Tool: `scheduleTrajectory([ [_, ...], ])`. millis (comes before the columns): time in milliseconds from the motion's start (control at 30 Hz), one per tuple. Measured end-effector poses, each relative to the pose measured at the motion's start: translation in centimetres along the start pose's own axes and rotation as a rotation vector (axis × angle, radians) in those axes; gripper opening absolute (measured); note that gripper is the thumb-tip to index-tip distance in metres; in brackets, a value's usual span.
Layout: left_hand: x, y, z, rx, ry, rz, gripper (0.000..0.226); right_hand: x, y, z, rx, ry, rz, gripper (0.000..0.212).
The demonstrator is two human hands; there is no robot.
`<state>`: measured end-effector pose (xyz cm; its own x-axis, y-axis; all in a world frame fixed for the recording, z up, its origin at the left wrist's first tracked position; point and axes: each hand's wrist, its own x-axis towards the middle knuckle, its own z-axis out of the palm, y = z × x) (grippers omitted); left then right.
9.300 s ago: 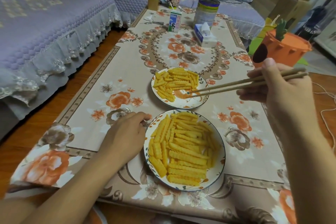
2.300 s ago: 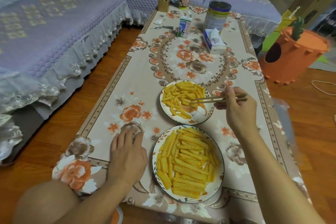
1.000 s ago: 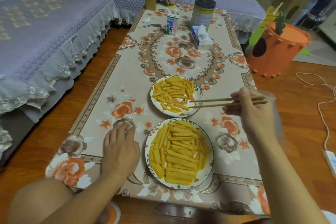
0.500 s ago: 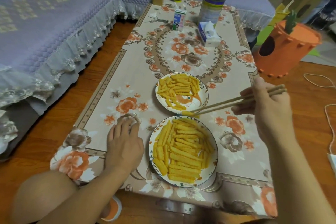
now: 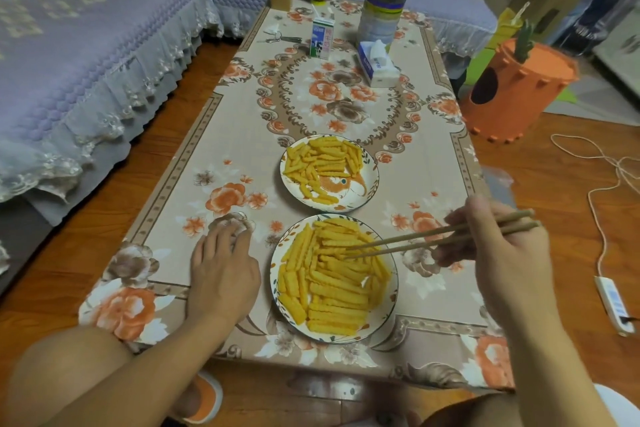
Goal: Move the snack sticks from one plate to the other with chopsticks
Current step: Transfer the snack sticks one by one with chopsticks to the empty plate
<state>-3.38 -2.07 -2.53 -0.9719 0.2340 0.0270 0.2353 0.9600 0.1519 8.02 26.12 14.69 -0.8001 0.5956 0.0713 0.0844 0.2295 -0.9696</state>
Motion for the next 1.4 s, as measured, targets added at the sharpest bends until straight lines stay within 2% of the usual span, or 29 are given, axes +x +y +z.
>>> scheduleTrajectory([
  [133,0.0,0.0,0.0,0.0,0.001,0.001,0.054,2.7,-0.3,-0.2,0.093,0.088,-0.034,0.036],
  [400,0.2,-0.1,0.0,0.007,-0.013,-0.004,0.057,9.9,3.5,6.3,-0.042,-0.028,-0.073,0.03],
  [633,0.2,-0.1,0.2,0.008,-0.006,-0.009,0.056,12.1,4.9,8.1,-0.04,0.008,-0.034,0.035],
  [800,0.3,-0.2,0.3,0.017,0.001,-0.005,0.055,10.4,4.7,6.3,-0.077,0.079,-0.021,0.048],
  [933,0.3,-0.1,0.3,0.002,0.007,-0.013,0.055,7.6,1.9,3.7,0.117,0.118,-0.017,0.045],
  [1067,0.1,0.0,0.3,-0.007,0.024,-0.013,0.055,3.4,-0.2,0.4,0.225,0.065,0.057,0.045],
  [1400,-0.2,-0.2,0.7,-0.034,0.046,0.005,0.048,-1.9,2.9,-0.1,0.178,0.083,0.074,0.041],
])
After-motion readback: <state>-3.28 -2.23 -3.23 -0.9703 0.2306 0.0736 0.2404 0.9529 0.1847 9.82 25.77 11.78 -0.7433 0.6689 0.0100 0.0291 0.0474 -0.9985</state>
